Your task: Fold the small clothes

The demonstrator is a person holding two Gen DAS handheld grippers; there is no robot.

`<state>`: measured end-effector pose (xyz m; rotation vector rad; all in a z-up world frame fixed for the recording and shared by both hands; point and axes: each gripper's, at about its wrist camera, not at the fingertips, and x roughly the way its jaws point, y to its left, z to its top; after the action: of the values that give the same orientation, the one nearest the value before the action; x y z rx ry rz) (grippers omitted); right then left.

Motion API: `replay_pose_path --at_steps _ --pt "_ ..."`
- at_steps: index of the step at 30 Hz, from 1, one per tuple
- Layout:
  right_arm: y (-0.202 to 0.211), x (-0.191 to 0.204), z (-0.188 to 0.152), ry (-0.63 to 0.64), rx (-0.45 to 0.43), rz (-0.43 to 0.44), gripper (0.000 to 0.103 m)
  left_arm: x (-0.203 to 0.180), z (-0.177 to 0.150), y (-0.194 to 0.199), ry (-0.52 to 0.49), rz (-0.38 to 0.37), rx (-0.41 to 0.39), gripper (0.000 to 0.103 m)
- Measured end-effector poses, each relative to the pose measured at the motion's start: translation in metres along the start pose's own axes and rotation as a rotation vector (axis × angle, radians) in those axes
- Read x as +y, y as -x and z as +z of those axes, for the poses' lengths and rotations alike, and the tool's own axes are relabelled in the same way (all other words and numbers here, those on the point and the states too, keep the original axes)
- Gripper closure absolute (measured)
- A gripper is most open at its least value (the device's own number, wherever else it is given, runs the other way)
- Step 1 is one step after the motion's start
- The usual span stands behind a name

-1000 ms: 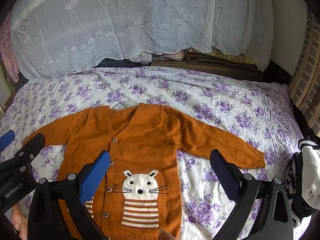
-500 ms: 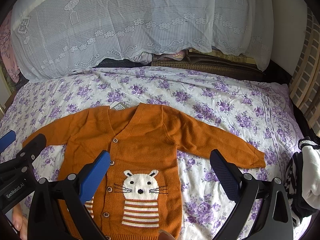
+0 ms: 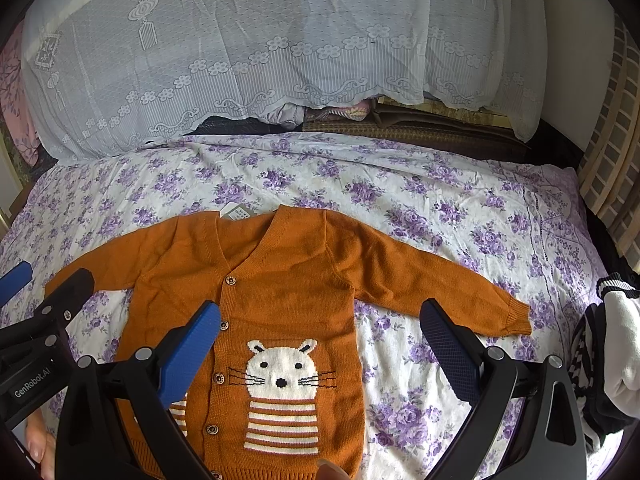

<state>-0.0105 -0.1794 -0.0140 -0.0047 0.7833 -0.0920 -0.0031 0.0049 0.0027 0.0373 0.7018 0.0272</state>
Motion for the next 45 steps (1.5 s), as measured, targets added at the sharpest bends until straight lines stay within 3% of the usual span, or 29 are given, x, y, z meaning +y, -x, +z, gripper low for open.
replay_pose_path --at_steps 12,20,24,29,31,35,37,40,41,45 --pt "-0.01 0.0 0.001 0.003 0.022 -0.004 0.003 0.002 -0.008 -0.013 -0.012 0.025 0.017 0.004" --pt "-0.064 -0.012 -0.008 -0.008 0.143 -0.08 0.003 -0.007 -0.023 -0.079 -0.023 0.07 0.137 0.004" --pt "-0.093 -0.031 -0.027 -0.02 0.2 -0.085 0.003 -0.02 -0.04 -0.117 -0.079 0.113 0.198 0.004" --pt "-0.123 -0.069 -0.062 -0.073 0.274 -0.109 0.003 -0.037 -0.058 -0.149 -0.113 0.087 0.269 0.004" --pt "-0.131 -0.09 -0.068 -0.143 0.293 -0.074 0.003 -0.044 -0.065 -0.156 -0.134 0.078 0.28 0.004" --pt "-0.142 -0.139 -0.079 -0.426 0.289 0.085 0.003 -0.049 -0.077 -0.169 -0.153 0.092 0.279 0.004" --pt "-0.142 -0.161 -0.09 -0.571 0.215 0.197 0.003 -0.048 -0.078 -0.171 -0.137 0.079 0.268 0.004" --pt "-0.133 -0.19 -0.125 -0.753 -0.039 0.395 0.003 -0.042 -0.082 -0.174 -0.086 0.041 0.263 0.004" --pt "-0.131 -0.192 -0.128 -0.753 -0.073 0.418 0.003 -0.039 -0.083 -0.175 -0.064 0.023 0.257 0.004" --pt "-0.132 -0.186 -0.122 -0.685 -0.043 0.423 0.003 -0.034 -0.084 -0.179 -0.02 -0.019 0.262 0.004"
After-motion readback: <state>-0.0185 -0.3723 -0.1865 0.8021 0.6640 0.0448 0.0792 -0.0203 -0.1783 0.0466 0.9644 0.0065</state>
